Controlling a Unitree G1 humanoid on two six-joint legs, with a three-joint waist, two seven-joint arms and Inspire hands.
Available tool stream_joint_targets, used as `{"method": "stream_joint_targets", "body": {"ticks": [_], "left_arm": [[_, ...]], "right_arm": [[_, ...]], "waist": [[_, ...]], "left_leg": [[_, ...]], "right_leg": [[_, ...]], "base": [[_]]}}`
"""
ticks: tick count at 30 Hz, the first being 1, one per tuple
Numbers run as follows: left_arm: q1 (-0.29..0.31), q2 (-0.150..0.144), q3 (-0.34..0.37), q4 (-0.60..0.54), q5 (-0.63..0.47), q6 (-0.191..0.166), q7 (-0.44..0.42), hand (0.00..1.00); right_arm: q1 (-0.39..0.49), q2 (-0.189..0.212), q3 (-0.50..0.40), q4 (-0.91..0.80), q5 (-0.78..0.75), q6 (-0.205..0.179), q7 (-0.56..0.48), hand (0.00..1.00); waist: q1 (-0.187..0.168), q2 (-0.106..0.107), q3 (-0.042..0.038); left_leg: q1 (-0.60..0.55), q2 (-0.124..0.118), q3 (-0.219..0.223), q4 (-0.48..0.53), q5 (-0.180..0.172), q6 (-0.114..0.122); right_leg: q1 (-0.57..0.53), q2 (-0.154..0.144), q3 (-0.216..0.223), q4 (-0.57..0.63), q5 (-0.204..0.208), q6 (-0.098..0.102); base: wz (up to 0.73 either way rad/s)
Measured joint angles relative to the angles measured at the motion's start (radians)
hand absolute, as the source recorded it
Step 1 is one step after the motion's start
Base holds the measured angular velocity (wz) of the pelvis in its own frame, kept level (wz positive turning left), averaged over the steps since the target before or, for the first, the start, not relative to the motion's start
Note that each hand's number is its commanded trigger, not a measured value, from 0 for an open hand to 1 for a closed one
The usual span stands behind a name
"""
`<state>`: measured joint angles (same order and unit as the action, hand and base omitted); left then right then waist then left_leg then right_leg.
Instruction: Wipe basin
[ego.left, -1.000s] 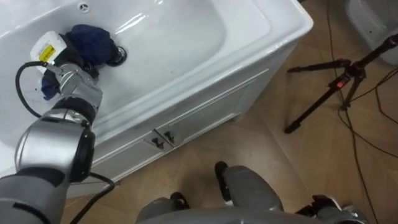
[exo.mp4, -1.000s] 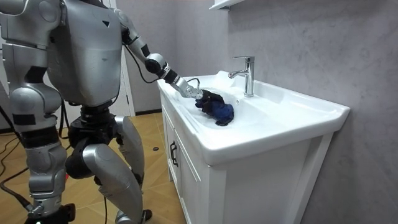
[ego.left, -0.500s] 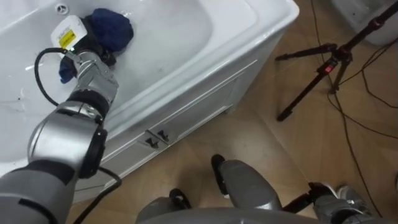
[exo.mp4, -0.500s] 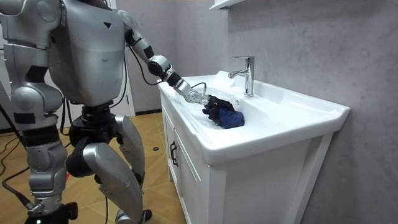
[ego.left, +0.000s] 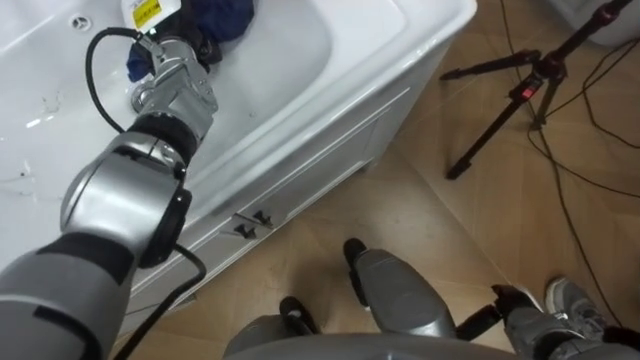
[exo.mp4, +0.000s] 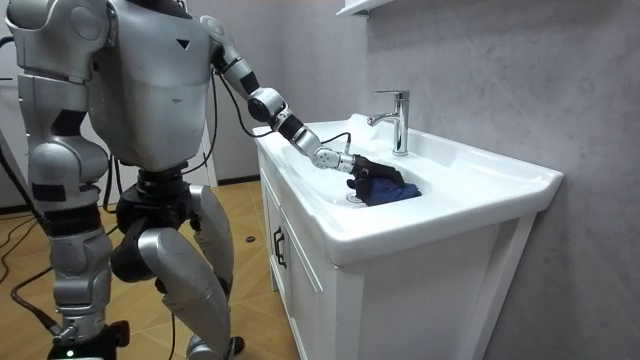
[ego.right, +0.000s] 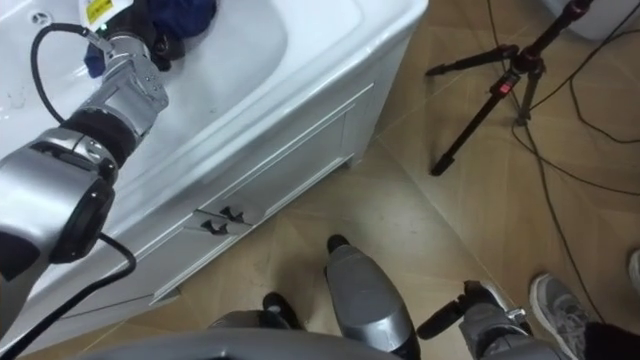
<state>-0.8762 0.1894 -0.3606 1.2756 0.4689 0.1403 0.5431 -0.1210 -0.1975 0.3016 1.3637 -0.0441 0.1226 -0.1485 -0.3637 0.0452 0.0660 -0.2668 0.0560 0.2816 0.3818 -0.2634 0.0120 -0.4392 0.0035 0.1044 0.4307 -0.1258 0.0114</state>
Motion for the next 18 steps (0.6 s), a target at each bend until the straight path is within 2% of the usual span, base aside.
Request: {"method": "stream_joint_targets", "body": {"ticks": [8,13,17,18], "left_arm": [[0.0,0.003,0.002,0.0,-0.007,-0.012,-0.005,1.0],[0.028,0.034,0.008,0.002,0.005,-0.06,-0.012,1.0],[0.067,0.048,0.037,0.008,0.005,-0.063,-0.036,1.0],[0.084,0.061,0.045,0.018,0.011,-0.063,-0.052,1.0]], "right_arm": [[0.001,-0.001,0.0,-0.002,0.011,0.001,0.001,0.0],[0.006,-0.006,-0.006,-0.006,0.002,0.006,0.01,0.0],[0.005,-0.006,-0.022,-0.009,0.003,0.011,0.007,0.0],[0.004,-0.006,-0.022,-0.009,0.0,0.012,0.006,0.0]], "waist": [[0.007,0.002,-0.0012],[0.02,0.003,-0.0022],[0.042,0.0,-0.0041],[0.049,-0.002,-0.0051]], "left_leg": [[-0.001,0.0,-0.002,-0.001,0.0,0.0],[0.006,0.003,0.005,0.002,0.0,-0.001],[0.036,0.003,0.021,-0.013,0.001,-0.003],[0.047,0.003,0.027,-0.02,0.002,-0.005]], "right_leg": [[0.0,-0.002,-0.006,0.001,0.0,0.0],[0.0,0.005,0.0,0.003,-0.001,-0.003],[0.017,0.005,0.004,0.004,-0.002,-0.006],[0.023,0.007,0.007,0.003,-0.002,-0.006]], "base": [[0.0],[-0.05],[-0.14],[-0.13]]}}
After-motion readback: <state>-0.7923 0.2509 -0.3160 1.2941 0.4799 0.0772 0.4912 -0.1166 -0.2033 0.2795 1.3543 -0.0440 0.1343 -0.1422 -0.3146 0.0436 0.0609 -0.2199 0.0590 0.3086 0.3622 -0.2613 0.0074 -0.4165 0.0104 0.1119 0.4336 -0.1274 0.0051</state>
